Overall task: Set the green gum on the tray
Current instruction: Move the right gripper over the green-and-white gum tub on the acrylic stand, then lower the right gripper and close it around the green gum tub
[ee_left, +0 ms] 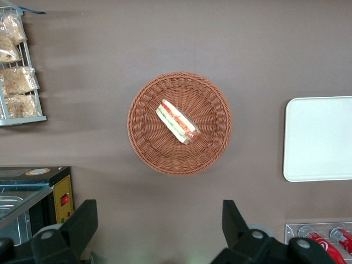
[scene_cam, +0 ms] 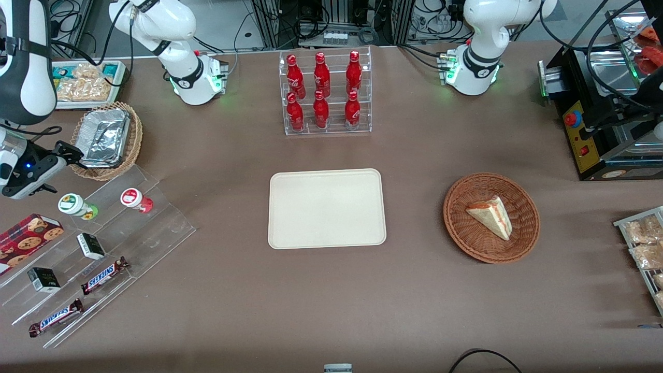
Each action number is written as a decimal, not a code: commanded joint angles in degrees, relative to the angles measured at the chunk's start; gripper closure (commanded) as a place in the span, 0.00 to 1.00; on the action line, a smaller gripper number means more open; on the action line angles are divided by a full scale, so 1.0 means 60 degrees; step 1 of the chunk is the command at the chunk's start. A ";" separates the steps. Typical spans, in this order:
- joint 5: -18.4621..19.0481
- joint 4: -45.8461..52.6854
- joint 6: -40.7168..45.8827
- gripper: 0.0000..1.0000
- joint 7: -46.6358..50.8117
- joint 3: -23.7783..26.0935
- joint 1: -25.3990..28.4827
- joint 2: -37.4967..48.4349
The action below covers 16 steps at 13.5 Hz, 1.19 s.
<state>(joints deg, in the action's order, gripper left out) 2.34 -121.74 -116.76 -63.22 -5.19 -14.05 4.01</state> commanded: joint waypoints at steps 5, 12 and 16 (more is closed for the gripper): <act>-0.0244 -0.0027 -0.0974 0.01 -0.0361 0.0044 -0.0120 -0.0419; -0.0596 0.0324 -0.1473 0.01 -0.0859 0.0044 -0.0296 -0.1049; -0.0741 0.0324 -0.1809 0.01 -0.1049 0.0044 -0.0486 -0.1298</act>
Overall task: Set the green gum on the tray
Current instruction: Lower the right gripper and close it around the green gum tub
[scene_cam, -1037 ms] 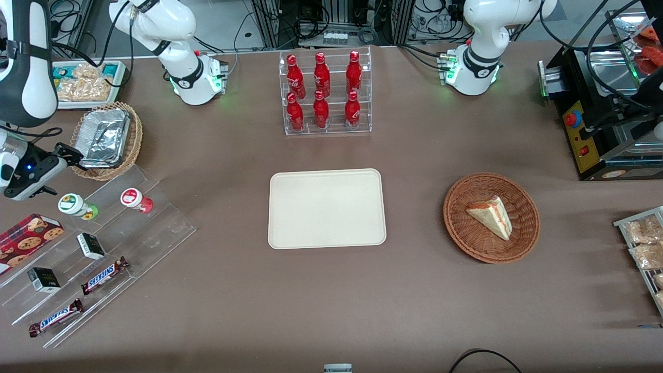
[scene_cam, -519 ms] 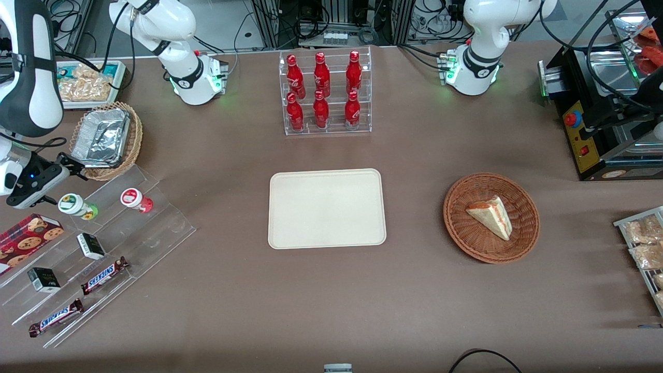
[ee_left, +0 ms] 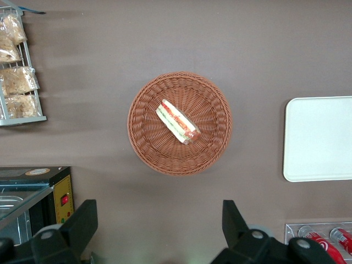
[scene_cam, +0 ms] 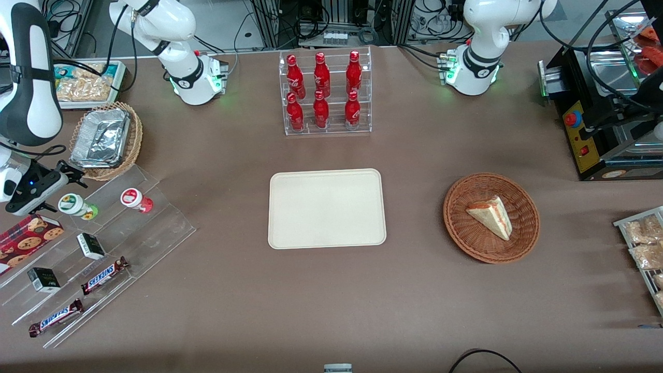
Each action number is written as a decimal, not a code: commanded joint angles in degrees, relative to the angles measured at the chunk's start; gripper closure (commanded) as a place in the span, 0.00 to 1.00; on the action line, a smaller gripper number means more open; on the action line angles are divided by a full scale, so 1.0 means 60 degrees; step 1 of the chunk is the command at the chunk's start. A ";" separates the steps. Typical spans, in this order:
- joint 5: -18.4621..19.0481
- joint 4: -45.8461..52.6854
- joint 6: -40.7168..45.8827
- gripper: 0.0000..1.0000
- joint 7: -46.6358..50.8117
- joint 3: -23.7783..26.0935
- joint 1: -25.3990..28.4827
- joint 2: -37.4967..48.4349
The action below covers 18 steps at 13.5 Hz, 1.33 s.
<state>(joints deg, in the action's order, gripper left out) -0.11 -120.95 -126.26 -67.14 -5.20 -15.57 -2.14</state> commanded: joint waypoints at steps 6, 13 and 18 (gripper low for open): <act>-0.0581 0.0193 -0.0548 0.01 -0.0470 0.0046 -0.0232 -0.0537; -0.0596 0.0193 -0.0680 1.00 -0.0544 0.0046 -0.0203 -0.0684; -0.0596 0.1068 0.0398 1.00 -0.0383 0.0104 -0.0115 -0.0567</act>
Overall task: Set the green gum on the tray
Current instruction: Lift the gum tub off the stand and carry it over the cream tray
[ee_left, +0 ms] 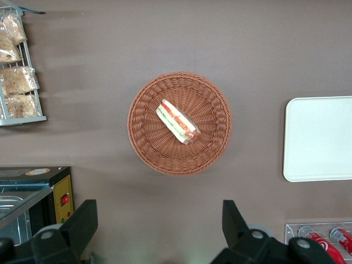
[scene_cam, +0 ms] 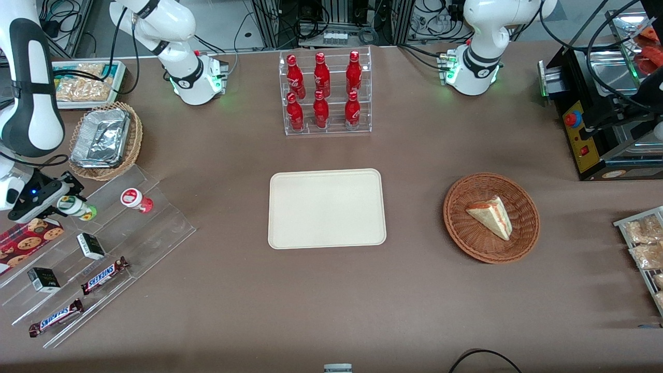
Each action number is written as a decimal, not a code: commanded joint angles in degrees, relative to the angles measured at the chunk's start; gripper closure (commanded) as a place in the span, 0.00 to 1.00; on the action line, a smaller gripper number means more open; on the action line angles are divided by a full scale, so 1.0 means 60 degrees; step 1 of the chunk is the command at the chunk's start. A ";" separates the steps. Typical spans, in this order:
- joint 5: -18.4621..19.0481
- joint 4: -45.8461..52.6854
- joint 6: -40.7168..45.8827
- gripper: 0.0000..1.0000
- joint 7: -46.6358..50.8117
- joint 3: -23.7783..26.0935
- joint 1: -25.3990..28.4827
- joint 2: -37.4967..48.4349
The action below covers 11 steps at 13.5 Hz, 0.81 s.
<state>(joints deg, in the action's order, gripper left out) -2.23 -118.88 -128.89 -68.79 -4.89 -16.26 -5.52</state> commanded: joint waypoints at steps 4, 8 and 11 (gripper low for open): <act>-0.0098 0.1562 0.2145 1.00 0.0505 0.0082 0.0467 0.0055; 0.0106 0.1562 0.2686 1.00 0.2188 0.0082 0.1418 0.0231; 0.0254 0.1562 0.3258 1.00 0.4135 0.0082 0.2443 0.0290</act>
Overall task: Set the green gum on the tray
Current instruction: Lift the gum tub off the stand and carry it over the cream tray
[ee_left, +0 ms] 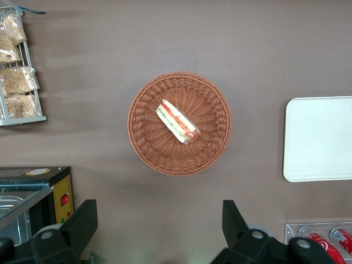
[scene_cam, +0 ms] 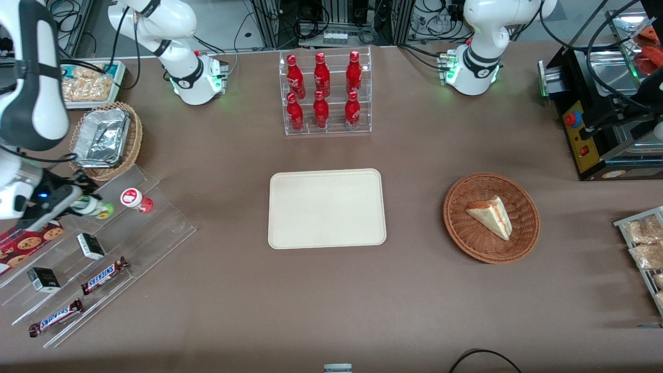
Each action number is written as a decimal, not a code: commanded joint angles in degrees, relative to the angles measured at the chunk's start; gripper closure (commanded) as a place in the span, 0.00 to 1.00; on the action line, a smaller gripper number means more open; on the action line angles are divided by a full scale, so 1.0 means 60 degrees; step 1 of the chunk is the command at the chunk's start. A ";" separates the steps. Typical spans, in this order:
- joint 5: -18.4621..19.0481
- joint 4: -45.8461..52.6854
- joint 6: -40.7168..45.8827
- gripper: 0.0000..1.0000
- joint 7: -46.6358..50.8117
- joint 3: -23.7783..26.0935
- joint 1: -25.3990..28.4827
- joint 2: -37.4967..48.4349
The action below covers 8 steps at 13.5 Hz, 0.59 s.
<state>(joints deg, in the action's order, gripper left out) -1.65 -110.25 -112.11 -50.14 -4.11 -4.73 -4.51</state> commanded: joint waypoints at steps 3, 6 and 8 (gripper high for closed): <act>0.0158 0.0108 0.0711 1.00 0.2624 -0.0047 0.1605 0.0122; 0.0158 0.0108 0.0741 1.00 0.4337 -0.0047 0.2674 0.0064; 0.0158 0.0108 0.0712 1.00 0.5552 -0.0047 0.3377 -0.0068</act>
<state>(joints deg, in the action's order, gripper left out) -1.44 -110.26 -109.00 -22.72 -3.86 12.35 -4.47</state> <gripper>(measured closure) 0.414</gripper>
